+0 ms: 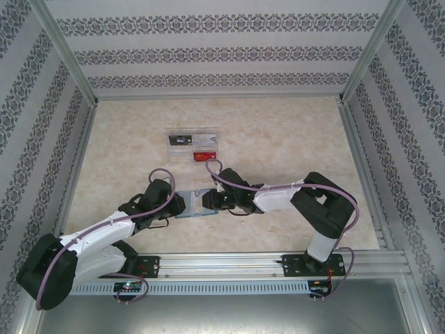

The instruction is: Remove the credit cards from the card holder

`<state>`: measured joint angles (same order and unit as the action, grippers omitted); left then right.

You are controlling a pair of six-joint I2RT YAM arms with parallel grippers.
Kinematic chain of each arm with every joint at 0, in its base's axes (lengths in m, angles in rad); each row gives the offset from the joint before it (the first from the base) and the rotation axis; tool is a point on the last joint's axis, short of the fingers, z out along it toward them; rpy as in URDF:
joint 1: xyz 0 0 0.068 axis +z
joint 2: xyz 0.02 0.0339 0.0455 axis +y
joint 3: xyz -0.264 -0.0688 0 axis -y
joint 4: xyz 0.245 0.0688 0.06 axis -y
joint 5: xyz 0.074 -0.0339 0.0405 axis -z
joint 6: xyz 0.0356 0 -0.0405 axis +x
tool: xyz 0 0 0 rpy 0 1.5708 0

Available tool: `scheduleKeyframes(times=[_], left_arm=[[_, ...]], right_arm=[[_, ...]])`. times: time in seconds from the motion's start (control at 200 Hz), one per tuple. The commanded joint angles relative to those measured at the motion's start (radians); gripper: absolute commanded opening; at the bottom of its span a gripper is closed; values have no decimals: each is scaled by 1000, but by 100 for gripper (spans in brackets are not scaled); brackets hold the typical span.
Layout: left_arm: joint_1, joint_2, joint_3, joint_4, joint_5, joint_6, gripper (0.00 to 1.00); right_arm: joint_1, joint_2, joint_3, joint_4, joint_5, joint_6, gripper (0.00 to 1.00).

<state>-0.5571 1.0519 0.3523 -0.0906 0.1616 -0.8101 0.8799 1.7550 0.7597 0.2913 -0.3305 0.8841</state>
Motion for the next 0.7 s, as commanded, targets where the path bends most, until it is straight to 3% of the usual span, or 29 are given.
scheduleKeyframes(times=[0.0, 0.695], left_arm=[[-12, 35, 26, 56, 22, 25, 13], [-77, 192, 71, 67, -26, 18, 12]], right_arm=[[4, 24, 30, -27, 5, -6, 22], [4, 37, 44, -64, 13, -20, 27]])
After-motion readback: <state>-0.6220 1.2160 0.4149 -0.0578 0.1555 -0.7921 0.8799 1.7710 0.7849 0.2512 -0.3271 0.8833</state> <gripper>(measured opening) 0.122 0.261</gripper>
